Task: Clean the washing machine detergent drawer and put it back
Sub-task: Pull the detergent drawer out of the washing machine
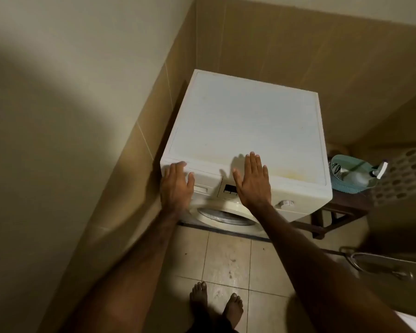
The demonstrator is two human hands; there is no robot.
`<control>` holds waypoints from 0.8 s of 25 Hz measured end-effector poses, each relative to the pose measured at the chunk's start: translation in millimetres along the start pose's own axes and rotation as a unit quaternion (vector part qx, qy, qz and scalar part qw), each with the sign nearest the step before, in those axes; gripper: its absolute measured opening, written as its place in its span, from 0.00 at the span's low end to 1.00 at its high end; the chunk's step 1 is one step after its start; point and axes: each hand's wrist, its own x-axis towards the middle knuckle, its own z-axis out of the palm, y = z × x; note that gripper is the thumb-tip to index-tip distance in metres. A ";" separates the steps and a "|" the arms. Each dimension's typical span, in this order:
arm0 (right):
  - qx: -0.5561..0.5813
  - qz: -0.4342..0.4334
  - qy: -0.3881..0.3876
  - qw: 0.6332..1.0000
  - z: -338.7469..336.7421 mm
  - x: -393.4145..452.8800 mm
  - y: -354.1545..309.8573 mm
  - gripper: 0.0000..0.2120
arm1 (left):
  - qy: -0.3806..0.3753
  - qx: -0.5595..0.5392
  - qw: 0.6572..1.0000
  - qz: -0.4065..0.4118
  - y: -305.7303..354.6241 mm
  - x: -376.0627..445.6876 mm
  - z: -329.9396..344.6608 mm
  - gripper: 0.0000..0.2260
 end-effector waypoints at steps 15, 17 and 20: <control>0.000 -0.009 -0.013 1.000 48.8 81.3 15.8 0.35 | -0.009 -0.697 0.608 -0.379 -67.2 23.9 47.9 0.36; -0.008 -0.009 0.002 1.000 54.4 82.1 18.3 0.35 | -0.005 -0.709 0.608 -0.358 -66.9 30.8 54.8 0.33; -0.012 -0.011 0.015 1.000 58.7 82.9 19.5 0.35 | 0.008 -0.723 0.613 -0.318 -68.3 32.5 65.4 0.30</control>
